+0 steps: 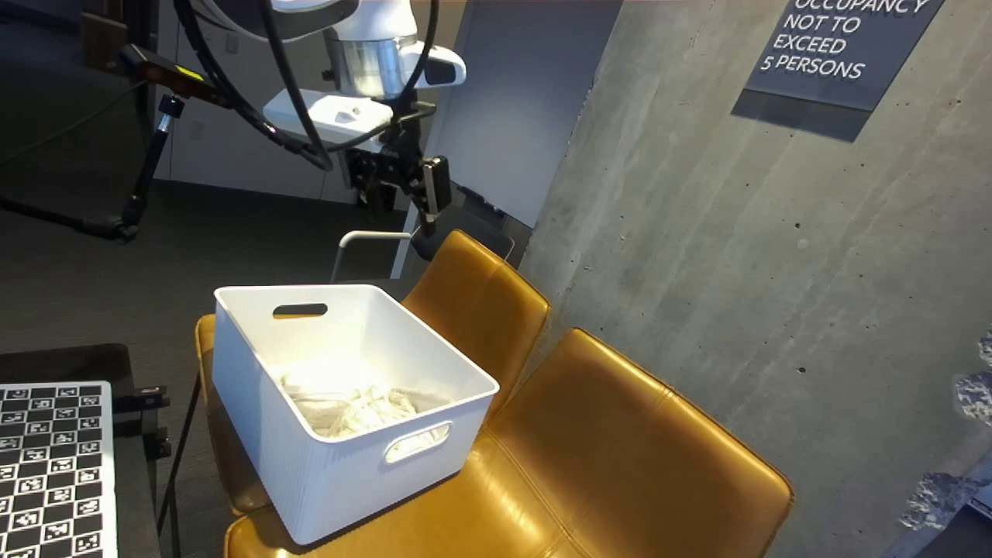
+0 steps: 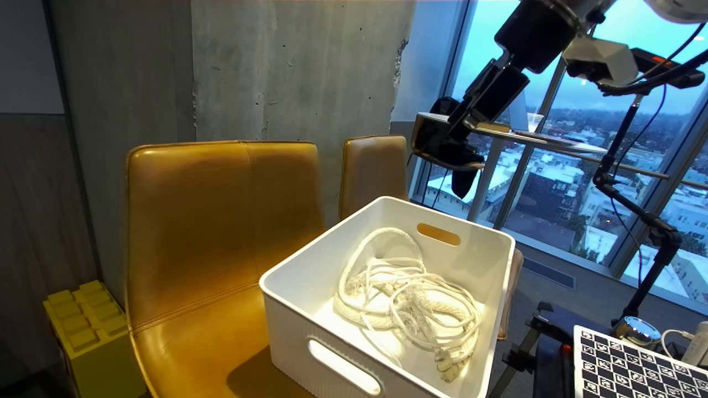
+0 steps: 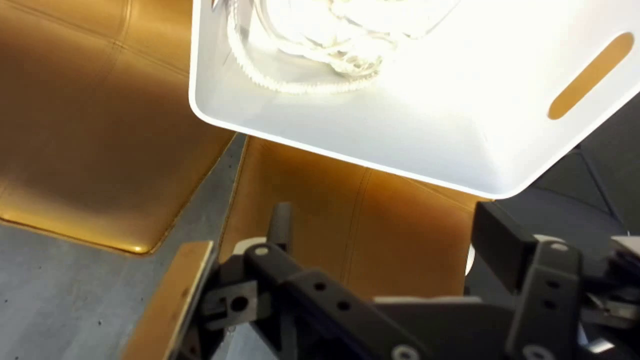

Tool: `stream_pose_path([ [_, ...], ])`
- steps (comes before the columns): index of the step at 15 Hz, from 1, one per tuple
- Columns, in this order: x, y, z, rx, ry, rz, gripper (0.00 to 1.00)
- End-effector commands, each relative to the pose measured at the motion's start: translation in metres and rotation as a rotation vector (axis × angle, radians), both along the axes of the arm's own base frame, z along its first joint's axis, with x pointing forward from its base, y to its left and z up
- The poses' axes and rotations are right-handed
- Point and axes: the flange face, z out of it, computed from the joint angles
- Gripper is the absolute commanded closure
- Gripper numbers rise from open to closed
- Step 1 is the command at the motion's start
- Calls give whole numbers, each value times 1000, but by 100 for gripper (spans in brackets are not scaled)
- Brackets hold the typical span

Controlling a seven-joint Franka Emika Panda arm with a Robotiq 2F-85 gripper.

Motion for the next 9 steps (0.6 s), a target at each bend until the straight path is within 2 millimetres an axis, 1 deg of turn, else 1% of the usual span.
stream_pose_path([
  [1,-3,1,-3,8,128,-47,0],
  [4,-7,-1,-3,15,219,-60,0],
  [7,-7,-10,7,19,235,-61,0],
  [8,-7,-5,-5,-2,218,-52,0],
  [9,-7,-7,-2,-2,223,-57,0],
])
